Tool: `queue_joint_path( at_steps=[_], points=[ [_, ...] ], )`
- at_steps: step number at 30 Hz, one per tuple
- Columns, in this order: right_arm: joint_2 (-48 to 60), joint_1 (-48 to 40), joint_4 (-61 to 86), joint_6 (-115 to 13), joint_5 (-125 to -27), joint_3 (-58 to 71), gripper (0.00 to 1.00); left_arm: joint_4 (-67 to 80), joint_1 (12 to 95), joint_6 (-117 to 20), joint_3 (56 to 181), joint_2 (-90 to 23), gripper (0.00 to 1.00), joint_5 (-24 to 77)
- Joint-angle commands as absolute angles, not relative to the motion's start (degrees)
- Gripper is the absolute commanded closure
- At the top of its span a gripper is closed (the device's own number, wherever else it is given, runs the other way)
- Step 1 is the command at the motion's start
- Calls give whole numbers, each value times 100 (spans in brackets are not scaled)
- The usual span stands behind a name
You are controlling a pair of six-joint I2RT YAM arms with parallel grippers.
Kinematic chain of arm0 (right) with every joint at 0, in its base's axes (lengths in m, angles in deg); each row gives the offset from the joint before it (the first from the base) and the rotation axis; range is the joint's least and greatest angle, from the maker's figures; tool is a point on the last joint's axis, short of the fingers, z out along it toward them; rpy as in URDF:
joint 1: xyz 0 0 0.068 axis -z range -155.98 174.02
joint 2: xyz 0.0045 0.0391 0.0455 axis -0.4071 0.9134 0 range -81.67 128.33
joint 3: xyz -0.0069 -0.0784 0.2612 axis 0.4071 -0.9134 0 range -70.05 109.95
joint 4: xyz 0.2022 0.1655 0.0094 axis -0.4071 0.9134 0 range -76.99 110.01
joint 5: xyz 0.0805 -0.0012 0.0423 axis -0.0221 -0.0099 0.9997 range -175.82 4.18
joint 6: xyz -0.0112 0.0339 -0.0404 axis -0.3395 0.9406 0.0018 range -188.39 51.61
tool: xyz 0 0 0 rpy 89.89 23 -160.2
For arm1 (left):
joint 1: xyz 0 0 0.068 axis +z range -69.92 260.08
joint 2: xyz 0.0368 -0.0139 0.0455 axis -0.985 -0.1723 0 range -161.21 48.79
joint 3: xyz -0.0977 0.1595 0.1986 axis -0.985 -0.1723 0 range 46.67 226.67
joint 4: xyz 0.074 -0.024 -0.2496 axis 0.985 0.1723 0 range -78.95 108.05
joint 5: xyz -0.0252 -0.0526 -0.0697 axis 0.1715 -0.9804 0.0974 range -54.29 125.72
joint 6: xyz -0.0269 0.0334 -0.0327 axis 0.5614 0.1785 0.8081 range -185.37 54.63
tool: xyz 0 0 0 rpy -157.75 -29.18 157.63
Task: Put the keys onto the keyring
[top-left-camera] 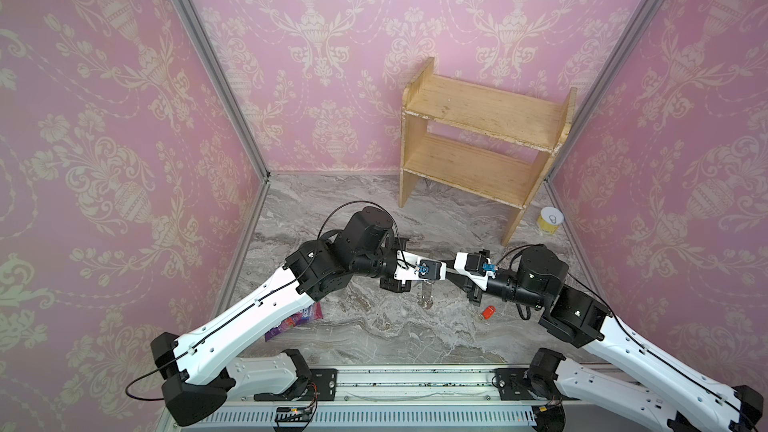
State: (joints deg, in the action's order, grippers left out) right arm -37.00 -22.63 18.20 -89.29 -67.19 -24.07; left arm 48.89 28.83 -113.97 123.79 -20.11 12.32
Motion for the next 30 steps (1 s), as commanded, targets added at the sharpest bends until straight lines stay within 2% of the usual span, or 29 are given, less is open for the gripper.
queue_joint_path(
  at_steps=[1,6,13,20,21,23,26,30],
  points=[
    [-3676,-2296,1760,-8799,-6640,-2423,82,4867,2822,-11473,12594,-1998,100,1161],
    [-3667,-2293,1766,-8798,-6647,-2424,86,4849,2810,-11475,12594,-1980,100,1141],
    [-3641,-2298,1729,-8721,-6635,-2400,100,4841,2796,-11468,12594,-1963,100,1117],
    [-3827,-2296,1435,-8602,-6815,-2554,100,4620,2796,-11364,12486,-1894,100,1164],
    [-3880,-2292,1330,-8582,-6872,-2616,100,4517,2796,-11287,12425,-1869,96,1165],
    [-4012,-2298,1141,-8531,-6984,-2717,100,4162,2796,-11062,12205,-1763,81,1164],
    [-4162,-2289,868,-8427,-7027,-2824,100,3532,2796,-10680,11832,-1586,66,1133],
    [-4321,-2291,534,-8303,-7014,-2950,100,2855,2851,-10196,11420,-1407,60,1040]
  ],
)
